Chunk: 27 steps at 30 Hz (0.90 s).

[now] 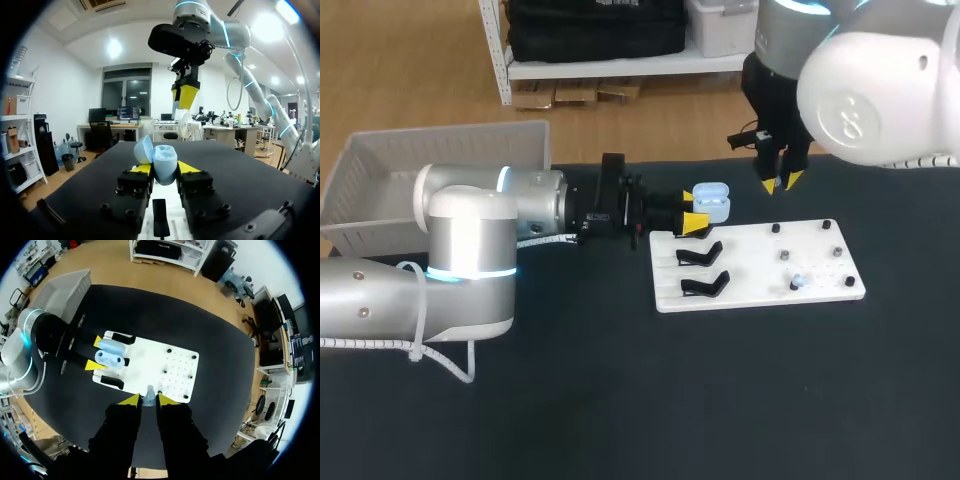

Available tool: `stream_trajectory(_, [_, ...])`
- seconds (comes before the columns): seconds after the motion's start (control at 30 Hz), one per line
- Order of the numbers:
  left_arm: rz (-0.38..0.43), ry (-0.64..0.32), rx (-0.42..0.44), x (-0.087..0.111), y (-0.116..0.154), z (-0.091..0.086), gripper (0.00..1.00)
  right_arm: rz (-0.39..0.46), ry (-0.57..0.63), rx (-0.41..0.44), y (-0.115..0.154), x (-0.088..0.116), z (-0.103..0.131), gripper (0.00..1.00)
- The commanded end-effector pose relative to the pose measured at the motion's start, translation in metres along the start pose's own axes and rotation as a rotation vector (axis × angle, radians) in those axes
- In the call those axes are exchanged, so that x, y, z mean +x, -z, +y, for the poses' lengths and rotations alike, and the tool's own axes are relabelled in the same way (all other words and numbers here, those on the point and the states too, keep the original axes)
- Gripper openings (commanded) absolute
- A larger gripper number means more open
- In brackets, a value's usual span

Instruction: Pick up each earbud case from the left stands, insert the matching earbuds, close the lid, and place the case in the box.

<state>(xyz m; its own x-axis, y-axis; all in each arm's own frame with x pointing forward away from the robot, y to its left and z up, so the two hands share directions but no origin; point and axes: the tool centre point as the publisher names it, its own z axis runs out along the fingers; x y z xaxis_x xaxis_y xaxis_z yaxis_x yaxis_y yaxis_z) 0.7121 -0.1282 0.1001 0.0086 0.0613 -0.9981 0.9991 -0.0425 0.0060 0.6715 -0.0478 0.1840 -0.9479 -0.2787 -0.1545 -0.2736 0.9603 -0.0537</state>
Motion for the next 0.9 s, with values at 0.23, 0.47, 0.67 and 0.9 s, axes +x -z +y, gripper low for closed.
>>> stream_trajectory(0.23, [-0.004, -0.003, -0.003, 0.001, 0.0, 0.0, 0.0, 0.028, -0.24, 0.025, -0.004, -0.011, 0.033, 0.0])
stream_trajectory(0.47, [-0.004, -0.003, -0.003, 0.001, 0.0, 0.0, 0.0, 0.123, -0.541, 0.014, -0.006, -0.027, 0.044, 0.0])
stream_trajectory(0.67, [-0.004, -0.003, -0.003, 0.001, 0.0, 0.0, 0.0, 0.126, -0.571, 0.017, -0.009, -0.03, 0.046, 0.0])
stream_trajectory(0.9, [-0.004, -0.003, -0.003, 0.001, 0.0, 0.0, 0.0, 0.126, -0.571, 0.017, -0.009, -0.03, 0.046, 0.0])
